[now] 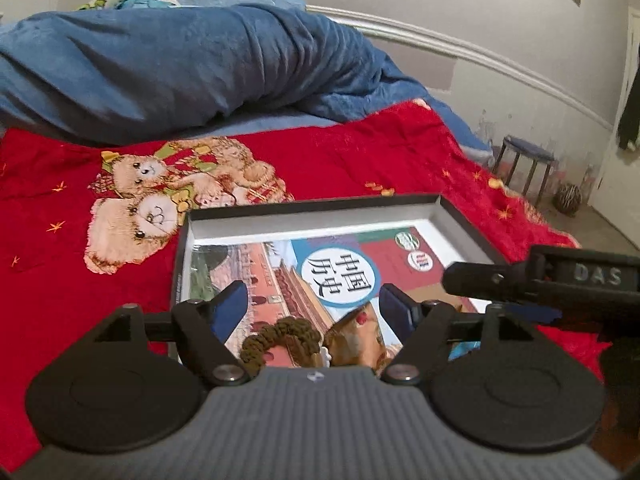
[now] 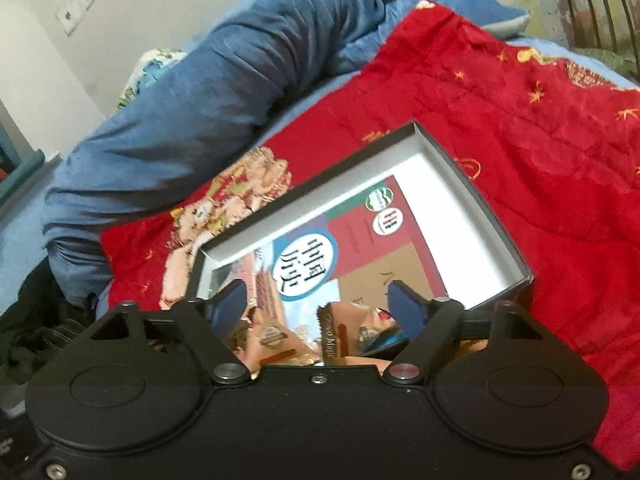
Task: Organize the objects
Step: 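Open left tool to drop packet into box while right tool releases its packet, then move both tools back toward the remaining items beside the box, then grasp the white lace hair tie with left tool while right tool grasps cream scrunchie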
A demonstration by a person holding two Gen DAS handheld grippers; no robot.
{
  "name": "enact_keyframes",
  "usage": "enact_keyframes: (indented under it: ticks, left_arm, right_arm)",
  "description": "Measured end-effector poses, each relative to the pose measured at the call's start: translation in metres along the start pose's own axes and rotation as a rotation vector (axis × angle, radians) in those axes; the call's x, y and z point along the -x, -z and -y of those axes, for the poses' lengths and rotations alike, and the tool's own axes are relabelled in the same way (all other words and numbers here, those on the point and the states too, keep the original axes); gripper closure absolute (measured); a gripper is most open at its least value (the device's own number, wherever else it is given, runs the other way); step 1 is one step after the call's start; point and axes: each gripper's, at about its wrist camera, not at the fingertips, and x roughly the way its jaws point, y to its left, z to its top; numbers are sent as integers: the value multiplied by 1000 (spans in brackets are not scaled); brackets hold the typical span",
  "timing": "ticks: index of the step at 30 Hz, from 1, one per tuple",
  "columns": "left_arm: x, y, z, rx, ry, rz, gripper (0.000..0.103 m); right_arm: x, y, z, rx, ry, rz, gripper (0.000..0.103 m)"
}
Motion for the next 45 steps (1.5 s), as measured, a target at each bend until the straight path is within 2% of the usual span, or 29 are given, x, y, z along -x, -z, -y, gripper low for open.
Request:
enact_keyframes:
  ticks: [6, 11, 17, 23, 25, 27, 30, 32, 37, 40, 42, 43, 45]
  left_arm:
    - [22, -1, -16, 64, 5, 5, 20]
    - [41, 6, -18, 101, 13, -30, 20]
    - [54, 25, 2, 7, 34, -58, 20]
    - [55, 45, 17, -42, 57, -104, 20]
    - [54, 49, 24, -96, 58, -98, 20]
    - [52, 52, 29, -126, 69, -99, 20]
    - [50, 56, 37, -144, 120, -112, 20]
    - [49, 59, 44, -158, 131, -101, 20]
    - [37, 61, 57, -159, 170, -104, 33]
    - [21, 64, 61, -157, 167, -159, 53]
    - [12, 68, 61, -162, 154, -197, 80]
    - [9, 69, 61, -164, 142, -211, 86]
    - [6, 70, 62, -177, 81, -222, 90]
  right_arm:
    - [26, 8, -4, -41, 35, 12, 25]
    - [50, 22, -11, -48, 49, 17, 25]
    - [70, 49, -13, -96, 66, 30, 24]
    - [78, 69, -6, -156, 139, 9, 24]
    - [78, 67, -5, -151, 181, -2, 24]
    - [76, 65, -6, -111, 263, -9, 25]
    - [69, 63, -13, -19, 398, -42, 39]
    - [63, 63, -12, -13, 401, -63, 40]
    - [52, 63, -6, -36, 393, -96, 40]
    - [45, 65, -2, -67, 355, -126, 40]
    - [42, 66, -4, -61, 344, -137, 40]
    - [40, 67, -6, -49, 343, -137, 40]
    - [36, 67, -7, -41, 339, -139, 40]
